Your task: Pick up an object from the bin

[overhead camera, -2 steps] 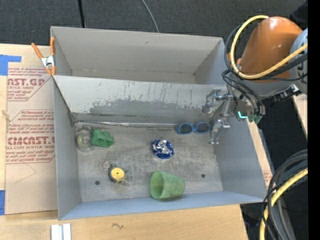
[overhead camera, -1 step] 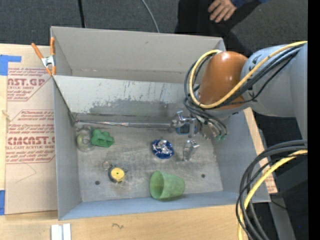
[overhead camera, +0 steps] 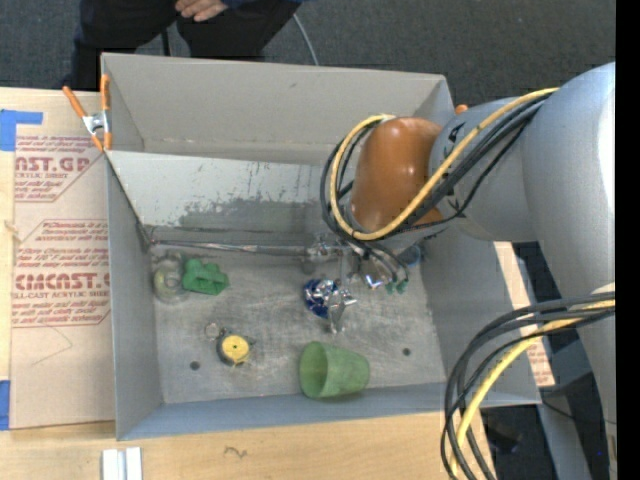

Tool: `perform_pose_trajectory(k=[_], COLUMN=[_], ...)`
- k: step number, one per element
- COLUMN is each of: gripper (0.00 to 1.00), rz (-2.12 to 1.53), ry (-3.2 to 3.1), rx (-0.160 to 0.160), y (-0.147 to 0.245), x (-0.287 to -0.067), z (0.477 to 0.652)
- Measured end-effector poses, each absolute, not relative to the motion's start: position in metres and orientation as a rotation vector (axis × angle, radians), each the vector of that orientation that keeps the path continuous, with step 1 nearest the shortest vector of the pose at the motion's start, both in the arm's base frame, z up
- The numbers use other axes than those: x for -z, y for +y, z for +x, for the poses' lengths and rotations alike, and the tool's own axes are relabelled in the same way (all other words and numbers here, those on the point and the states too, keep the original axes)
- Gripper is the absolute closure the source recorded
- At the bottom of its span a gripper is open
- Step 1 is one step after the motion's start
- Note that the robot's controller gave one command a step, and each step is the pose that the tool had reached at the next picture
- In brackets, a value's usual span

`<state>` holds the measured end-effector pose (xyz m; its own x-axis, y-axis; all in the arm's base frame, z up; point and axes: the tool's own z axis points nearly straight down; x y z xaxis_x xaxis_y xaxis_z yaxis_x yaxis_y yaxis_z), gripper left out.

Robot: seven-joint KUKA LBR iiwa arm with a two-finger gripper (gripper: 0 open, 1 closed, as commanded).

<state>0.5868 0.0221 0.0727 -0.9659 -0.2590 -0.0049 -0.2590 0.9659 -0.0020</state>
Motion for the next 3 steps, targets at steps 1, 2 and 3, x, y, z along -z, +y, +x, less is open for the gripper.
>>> perform_pose_trajectory(k=[1, 2, 3], gripper=[1.0, 1.0, 1.0], rz=[-0.404, -0.637, -0.812], ry=[3.111, 3.07, 3.023], rx=[0.001, 0.0, 0.002], y=[0.02, 0.023, 0.026], x=[-0.074, -0.135, -0.236], z=[0.587, 0.566, 0.573])
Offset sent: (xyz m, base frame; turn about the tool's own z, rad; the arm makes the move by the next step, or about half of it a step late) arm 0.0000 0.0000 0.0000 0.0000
